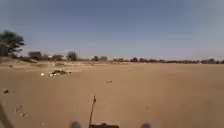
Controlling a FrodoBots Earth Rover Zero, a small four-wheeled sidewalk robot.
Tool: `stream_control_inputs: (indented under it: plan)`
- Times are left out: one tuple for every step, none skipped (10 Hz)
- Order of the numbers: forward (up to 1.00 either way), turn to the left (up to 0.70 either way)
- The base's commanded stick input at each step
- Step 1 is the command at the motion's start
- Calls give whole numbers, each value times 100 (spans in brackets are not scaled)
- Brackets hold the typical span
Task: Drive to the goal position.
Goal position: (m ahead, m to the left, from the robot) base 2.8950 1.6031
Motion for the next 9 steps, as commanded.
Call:
stream_control_inputs:
  plan:
    - [50,-44]
    - [50,-44]
    - [50,-44]
    - [50,-44]
    - [50,-42]
    - [50,-40]
    - [50,0]
    - [50,0]
    - [50,0]
